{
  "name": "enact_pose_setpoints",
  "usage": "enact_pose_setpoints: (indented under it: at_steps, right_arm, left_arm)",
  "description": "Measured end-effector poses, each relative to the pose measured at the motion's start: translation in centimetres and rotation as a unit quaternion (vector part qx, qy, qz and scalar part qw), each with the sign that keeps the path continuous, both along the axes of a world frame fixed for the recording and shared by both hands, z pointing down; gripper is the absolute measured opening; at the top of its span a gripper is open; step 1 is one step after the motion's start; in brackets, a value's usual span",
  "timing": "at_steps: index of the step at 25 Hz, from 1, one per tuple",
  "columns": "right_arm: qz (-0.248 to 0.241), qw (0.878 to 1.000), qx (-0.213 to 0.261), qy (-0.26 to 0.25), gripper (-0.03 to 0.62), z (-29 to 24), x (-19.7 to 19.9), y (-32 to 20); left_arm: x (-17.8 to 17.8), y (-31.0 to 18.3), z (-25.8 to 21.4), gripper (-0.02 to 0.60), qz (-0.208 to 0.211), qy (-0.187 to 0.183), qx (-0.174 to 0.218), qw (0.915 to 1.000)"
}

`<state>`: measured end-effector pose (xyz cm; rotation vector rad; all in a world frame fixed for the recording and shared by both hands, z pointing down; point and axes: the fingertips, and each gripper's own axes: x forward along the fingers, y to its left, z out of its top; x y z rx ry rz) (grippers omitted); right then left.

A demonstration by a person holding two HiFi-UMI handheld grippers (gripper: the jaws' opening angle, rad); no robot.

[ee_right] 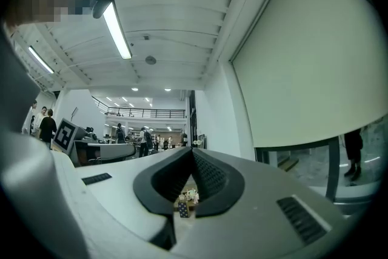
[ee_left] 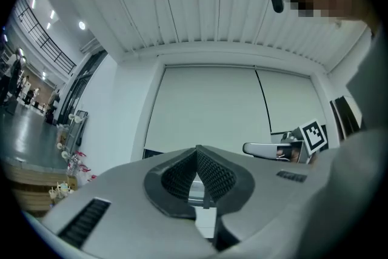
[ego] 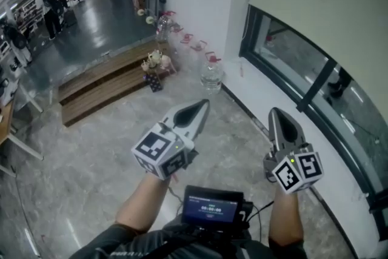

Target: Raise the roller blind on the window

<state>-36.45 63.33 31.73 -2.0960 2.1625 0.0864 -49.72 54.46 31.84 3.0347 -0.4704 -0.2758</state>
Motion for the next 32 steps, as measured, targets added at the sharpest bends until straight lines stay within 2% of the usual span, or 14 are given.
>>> enact_pose_setpoints:
  at_steps: [2, 8, 11, 16, 20, 27, 32]
  right_arm:
    - [0.003, 1.0, -0.002, 0.0, 0.005, 0.0, -0.7, -0.2]
    - [0.005, 1.0, -0.007, 0.018, 0.005, 0.0, -4.4, -2.4]
    - [-0.003, 1.0, 0.0, 0.016, 0.005, 0.1, -4.3, -3.6]
    - [-0.02, 1.0, 0.005, 0.011, 0.005, 0.0, -3.2, -5.9]
    - [-0.022, 1.0, 0.008, 0.01, 0.005, 0.5, -0.8, -7.8]
    - [-0.018, 1.0, 0.016, -0.014, 0.005, 0.1, 5.8, -11.7]
    - [-0.028, 0.999, 0.009, -0.02, 0.005, 0.7, 11.3, -13.7]
  left_arm:
    - [-0.3, -0.1, 0.2, -0.002, 0.014, 0.01, -0.003, 0.9998]
    - [-3.5, -2.4, 0.9, -0.002, 0.021, 0.024, -0.011, 0.9994]
    - [-3.5, -3.3, 0.8, -0.002, 0.022, 0.03, -0.001, 0.9993]
    - [-2.7, -5.1, 0.2, -0.002, 0.003, 0.011, 0.005, 0.9999]
    - [-0.5, -6.4, -0.2, -0.002, -0.001, 0.01, 0.012, 0.9999]
    - [4.8, -10.4, -0.2, -0.002, -0.014, -0.012, 0.016, 0.9997]
    - [8.9, -12.5, -0.8, -0.002, -0.045, -0.006, 0.014, 0.9989]
